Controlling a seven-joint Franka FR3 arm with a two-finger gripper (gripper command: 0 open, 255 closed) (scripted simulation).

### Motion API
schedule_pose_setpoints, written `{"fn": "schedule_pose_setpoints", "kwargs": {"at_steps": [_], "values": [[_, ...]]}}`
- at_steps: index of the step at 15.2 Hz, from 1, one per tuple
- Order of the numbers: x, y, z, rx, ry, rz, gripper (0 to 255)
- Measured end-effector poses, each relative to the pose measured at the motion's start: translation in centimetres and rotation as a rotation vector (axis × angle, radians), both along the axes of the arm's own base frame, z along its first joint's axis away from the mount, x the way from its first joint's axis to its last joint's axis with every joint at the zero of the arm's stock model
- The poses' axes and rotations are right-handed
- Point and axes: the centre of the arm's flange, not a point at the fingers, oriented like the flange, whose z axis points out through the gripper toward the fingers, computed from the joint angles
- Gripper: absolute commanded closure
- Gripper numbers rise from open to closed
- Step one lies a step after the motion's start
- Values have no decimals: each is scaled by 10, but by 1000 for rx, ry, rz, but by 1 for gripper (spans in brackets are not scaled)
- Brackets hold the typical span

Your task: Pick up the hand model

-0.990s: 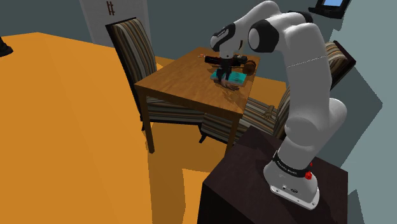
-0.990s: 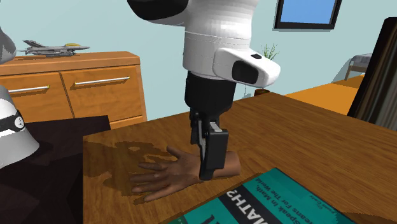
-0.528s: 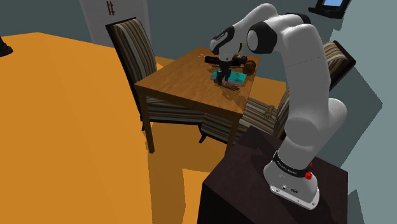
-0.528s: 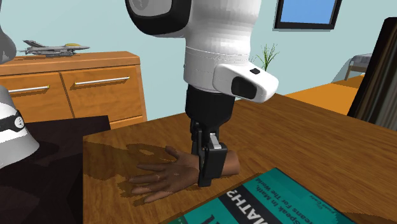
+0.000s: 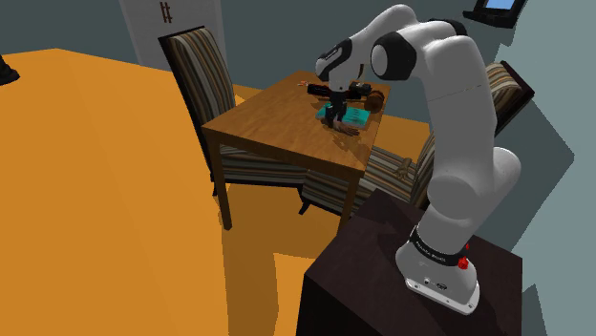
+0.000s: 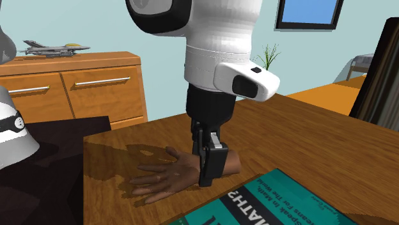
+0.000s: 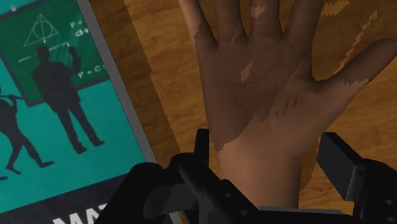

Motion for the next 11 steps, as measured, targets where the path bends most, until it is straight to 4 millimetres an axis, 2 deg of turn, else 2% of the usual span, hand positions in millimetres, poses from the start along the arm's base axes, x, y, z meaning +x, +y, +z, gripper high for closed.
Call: {"fn": "schedule_pose_setpoints", "kwargs": {"at_steps": [11], "values": [[0, 0, 55, 0, 0, 0, 255]]}}
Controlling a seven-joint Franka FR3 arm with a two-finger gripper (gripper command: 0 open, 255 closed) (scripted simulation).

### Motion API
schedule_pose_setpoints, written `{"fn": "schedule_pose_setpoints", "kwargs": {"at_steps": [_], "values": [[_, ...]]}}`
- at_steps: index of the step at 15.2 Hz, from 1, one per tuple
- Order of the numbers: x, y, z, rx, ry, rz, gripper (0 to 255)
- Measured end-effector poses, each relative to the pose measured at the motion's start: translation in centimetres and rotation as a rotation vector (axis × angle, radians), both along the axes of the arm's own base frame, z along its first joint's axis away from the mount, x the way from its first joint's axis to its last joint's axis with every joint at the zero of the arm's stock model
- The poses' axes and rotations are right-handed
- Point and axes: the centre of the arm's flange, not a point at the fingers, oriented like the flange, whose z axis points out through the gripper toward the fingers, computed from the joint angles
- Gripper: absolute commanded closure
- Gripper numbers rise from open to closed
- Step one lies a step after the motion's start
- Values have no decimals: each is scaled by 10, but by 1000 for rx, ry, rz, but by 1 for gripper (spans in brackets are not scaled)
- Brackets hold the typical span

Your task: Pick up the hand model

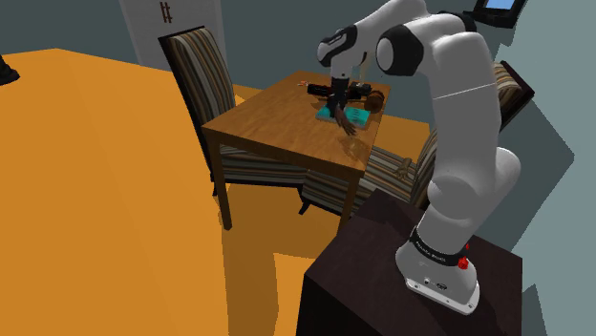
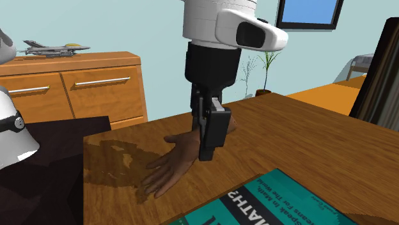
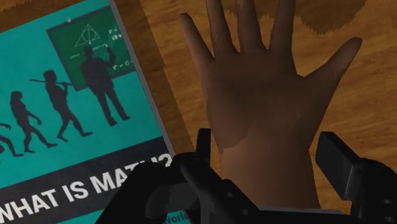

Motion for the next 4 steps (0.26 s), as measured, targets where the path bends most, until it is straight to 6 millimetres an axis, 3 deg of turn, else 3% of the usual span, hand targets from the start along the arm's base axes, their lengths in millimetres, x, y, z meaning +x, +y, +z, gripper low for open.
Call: {"fn": "schedule_pose_setpoints", "kwargs": {"at_steps": [4], "values": [[-1, 1, 20, 0, 0, 0, 255]]}}
